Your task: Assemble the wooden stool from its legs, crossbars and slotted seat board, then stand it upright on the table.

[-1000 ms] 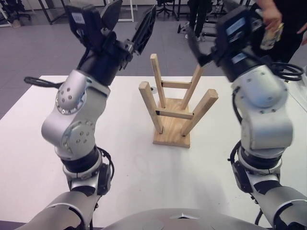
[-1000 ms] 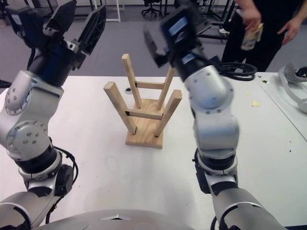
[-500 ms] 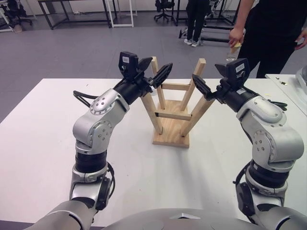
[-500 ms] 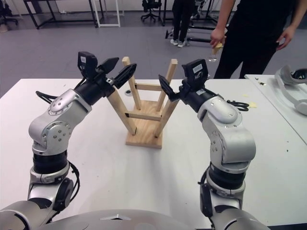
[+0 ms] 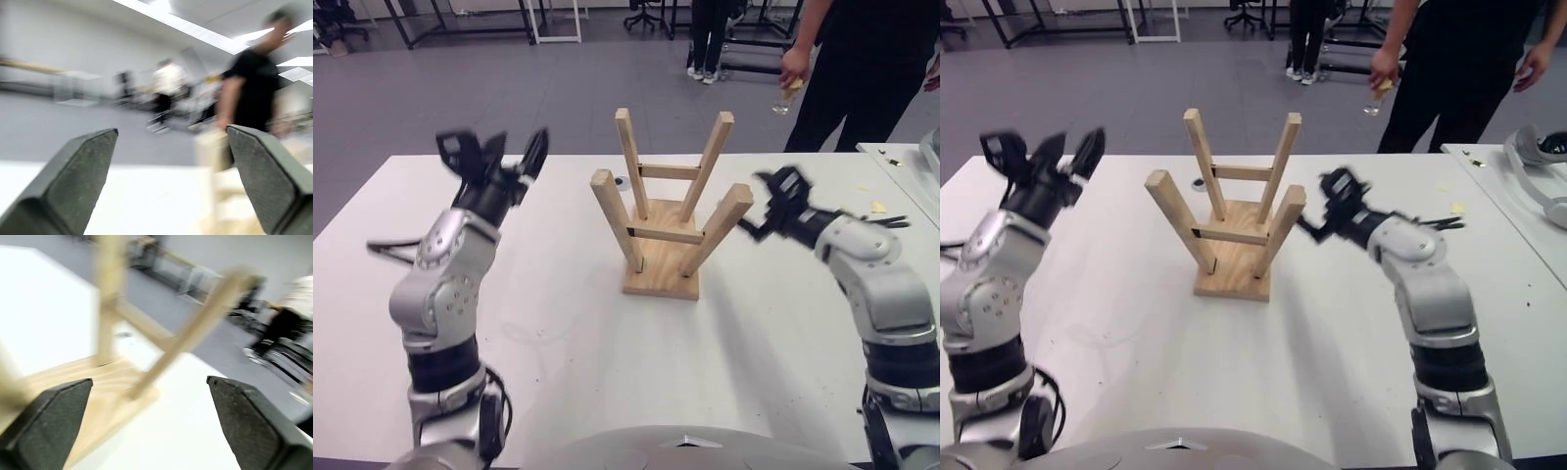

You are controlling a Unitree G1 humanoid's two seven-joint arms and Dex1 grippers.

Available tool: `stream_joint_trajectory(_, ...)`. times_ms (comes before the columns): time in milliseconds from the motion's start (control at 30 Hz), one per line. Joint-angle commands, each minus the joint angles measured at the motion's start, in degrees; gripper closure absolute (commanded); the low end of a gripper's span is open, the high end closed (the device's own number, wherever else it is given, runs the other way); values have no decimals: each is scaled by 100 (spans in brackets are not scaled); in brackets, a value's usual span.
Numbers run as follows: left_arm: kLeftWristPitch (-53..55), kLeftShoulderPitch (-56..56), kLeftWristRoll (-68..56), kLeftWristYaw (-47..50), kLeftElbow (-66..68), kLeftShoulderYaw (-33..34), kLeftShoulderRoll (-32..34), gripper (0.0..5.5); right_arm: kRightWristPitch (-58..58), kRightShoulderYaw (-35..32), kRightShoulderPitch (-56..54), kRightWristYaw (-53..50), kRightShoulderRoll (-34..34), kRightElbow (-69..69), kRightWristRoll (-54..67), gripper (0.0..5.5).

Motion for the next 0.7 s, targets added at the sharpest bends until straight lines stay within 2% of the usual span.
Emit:
stream_joint_trajectory(33, -566, 879, 712, 200, 324, 280, -58, 140, 2, 759, -87, 482, -46, -1478, 481, 112)
stream_joint_trajectory(100, -671, 1247, 944, 169, 342, -12, -230, 140, 99, 1216, -476, 194, 39, -1922, 121, 112)
stream_joint_trajectory(133, -673, 1347, 1017, 166, 338, -144, -314, 140, 227, 1165, -787, -16, 81, -2041, 16, 112)
stream_joint_trajectory(200, -599, 1577, 1116, 165, 263, -340, -437, 140, 619, 393, -1751, -400, 288, -2149, 343, 112)
stream_joint_trajectory(267, -524, 1846, 1286, 74, 259, -635, -453, 140, 925, -880, -2846, -941, 515, -1648, 887, 112)
stream_joint_trajectory(333, -345, 2078, 1587, 28, 216, -1064, -360, 140, 672, -1502, -2827, -1240, 132, -511, 512, 112)
stream_joint_trajectory(400, -225, 2265, 1919, 66, 155, -1350, -269, 140, 116, -1240, -2041, -1363, -153, 652, -156, 112)
stream_joint_trajectory(500, -46, 2506, 2303, 63, 114, -1638, -170, 140, -955, -587, -1232, -1379, 227, 2263, -642, 112)
stream_joint_trajectory(633, 288, 2475, 2696, -234, 305, -2159, 113, 140, -2758, 538, -1202, -1028, 914, 5142, -1318, 112)
stream_joint_trajectory(700, 329, 2306, 2819, -463, 419, -2460, 281, 140, -3456, 1158, -1257, -832, 1005, 6178, -1846, 112)
